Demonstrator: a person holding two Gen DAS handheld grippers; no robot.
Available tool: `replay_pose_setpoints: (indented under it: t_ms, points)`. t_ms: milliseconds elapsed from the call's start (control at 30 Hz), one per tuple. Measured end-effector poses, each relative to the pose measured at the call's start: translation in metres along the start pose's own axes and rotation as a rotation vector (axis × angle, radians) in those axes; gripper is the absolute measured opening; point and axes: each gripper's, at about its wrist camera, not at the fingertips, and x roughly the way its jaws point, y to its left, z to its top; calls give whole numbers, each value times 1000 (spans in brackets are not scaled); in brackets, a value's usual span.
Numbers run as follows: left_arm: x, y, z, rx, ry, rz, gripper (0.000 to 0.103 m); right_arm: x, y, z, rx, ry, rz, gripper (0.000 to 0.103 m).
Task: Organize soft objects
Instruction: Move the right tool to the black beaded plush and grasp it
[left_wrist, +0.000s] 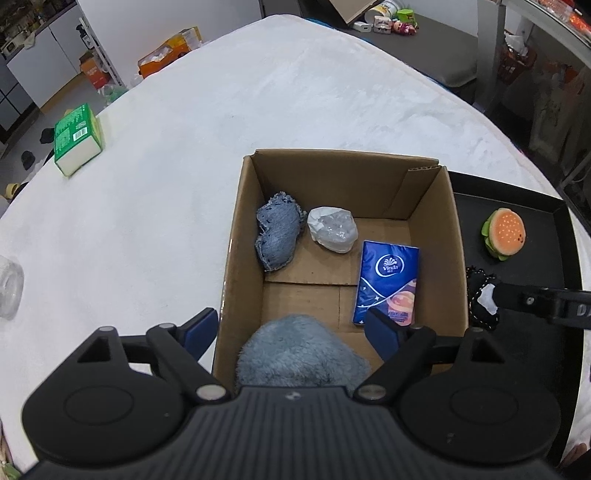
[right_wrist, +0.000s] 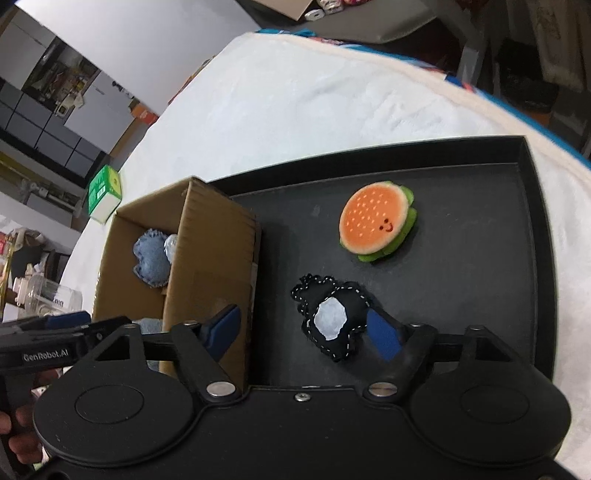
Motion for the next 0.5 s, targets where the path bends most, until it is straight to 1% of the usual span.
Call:
replay_pose_setpoints:
  t_ms: [100,267,367,433,467,500]
  points:
    - [1,-3,1,-1,6,16,85,10,-1,1,-31,6,-8,66]
    - [2,-7,1,7,7,39,86,21,5,0,-99,20,-28,65]
    - [3,-8,1,10,9,49,86,28,8,-5,-160,32,-79,61]
    - [5,-8,1,6,17,51,86,34,9,-7,-189,50,-115,51]
    - [5,-9,2,3,18,53,86,34,9,-8,-197,53,-132,48]
    - [5,-9,1,1,16,56,86,34,8,-9,-200,56,-141,42]
